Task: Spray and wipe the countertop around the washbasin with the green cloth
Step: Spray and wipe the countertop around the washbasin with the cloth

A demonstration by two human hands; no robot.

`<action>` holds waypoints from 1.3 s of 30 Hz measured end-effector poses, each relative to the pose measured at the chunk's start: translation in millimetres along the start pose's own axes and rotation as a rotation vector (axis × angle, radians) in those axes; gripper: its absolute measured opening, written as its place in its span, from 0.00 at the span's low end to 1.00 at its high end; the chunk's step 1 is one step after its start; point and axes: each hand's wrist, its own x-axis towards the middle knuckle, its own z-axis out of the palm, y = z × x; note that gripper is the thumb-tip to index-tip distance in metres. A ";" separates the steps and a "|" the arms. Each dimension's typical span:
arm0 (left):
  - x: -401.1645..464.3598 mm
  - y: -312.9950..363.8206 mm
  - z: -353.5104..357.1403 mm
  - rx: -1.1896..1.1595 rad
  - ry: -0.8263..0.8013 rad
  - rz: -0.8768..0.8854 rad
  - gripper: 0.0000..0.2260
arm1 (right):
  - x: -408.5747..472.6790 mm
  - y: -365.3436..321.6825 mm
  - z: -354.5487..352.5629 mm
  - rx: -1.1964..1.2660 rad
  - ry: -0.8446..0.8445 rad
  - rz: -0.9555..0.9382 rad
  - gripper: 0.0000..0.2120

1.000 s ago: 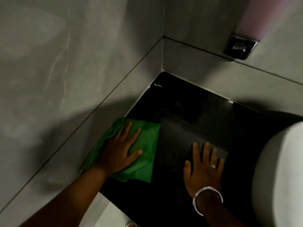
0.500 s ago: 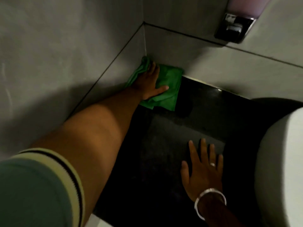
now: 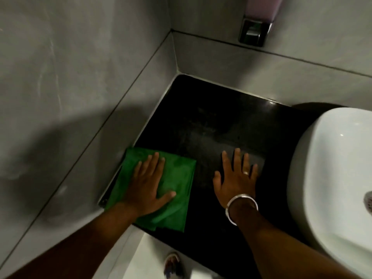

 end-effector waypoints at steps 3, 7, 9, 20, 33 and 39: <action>77.6 -7.0 -24.4 0.060 0.018 0.068 0.45 | 0.6 1.9 3.9 -0.016 0.028 -0.006 0.32; 223.0 -15.0 -55.8 -0.013 -0.019 -0.003 0.45 | 4.7 8.0 16.7 -0.023 0.108 0.006 0.32; 260.5 -13.8 -59.9 -0.007 -0.037 0.006 0.45 | 5.0 9.1 21.8 -0.042 0.129 0.006 0.32; -23.5 13.6 8.4 0.071 0.060 -0.156 0.43 | 2.0 9.6 9.6 0.024 0.064 -0.059 0.29; -56.1 25.1 -48.2 0.152 0.029 -0.052 0.36 | -87.2 -18.3 -33.3 0.246 -0.226 -0.431 0.32; -11.8 -18.0 -65.7 0.301 -0.162 0.130 0.21 | -46.1 -86.2 -32.0 -0.229 -0.363 -0.372 0.33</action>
